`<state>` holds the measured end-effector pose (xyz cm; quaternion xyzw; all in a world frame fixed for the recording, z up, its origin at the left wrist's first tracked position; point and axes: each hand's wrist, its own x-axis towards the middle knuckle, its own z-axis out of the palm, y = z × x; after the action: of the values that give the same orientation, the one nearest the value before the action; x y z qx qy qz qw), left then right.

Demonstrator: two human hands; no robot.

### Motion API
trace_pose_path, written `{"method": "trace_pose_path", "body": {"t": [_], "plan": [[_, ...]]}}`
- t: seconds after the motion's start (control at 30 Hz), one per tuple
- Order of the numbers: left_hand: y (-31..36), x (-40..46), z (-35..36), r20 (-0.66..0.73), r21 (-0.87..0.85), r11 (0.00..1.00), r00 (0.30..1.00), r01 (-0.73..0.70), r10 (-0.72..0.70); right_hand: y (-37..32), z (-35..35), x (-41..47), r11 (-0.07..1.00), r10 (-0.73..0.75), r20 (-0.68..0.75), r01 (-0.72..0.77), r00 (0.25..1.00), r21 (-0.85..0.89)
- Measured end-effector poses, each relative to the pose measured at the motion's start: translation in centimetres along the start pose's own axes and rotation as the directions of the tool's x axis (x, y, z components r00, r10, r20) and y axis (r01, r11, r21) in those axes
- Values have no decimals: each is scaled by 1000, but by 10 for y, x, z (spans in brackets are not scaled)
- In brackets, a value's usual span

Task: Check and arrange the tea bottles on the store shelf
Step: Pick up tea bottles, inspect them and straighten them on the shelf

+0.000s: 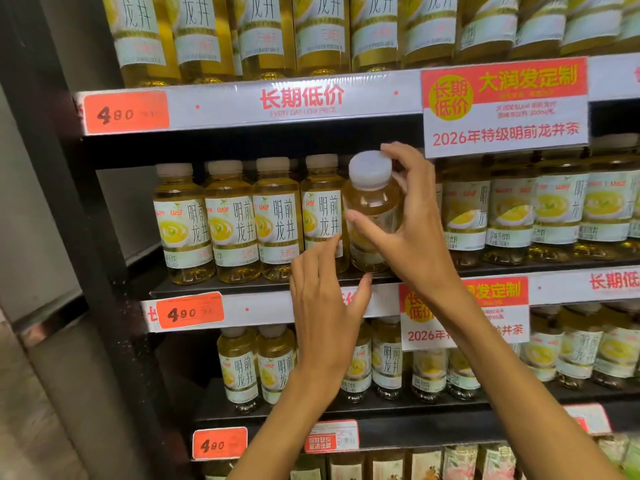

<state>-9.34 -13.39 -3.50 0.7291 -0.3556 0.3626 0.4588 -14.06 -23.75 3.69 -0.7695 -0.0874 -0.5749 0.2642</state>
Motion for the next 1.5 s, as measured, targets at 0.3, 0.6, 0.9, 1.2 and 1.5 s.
{"method": "trace_pose_path", "body": {"t": [0.3, 0.6, 0.9, 1.2, 1.5], "plan": [[10, -5, -8, 146, -280, 959, 989, 48, -7, -24, -6, -9, 978, 42, 16, -44, 999, 203], [26, -20, -35, 348, -639, 714, 935, 286, -63, -47, -28, 1, 805, 258, 219, -334, 941, 490], [37, -35, -40, 453, -676, 599, 883, 429, -121, -40, -41, -3, 479, 386, 357, -515, 851, 711], [45, -42, -31, 749, -658, -16, 652, 753, -119, -32, -55, -10, 375, 357, 476, -590, 804, 715], [63, -54, -19, 550, -641, 518, 810, 566, -204, -25, -72, -22, 443, 444, 367, -556, 818, 703]]}}
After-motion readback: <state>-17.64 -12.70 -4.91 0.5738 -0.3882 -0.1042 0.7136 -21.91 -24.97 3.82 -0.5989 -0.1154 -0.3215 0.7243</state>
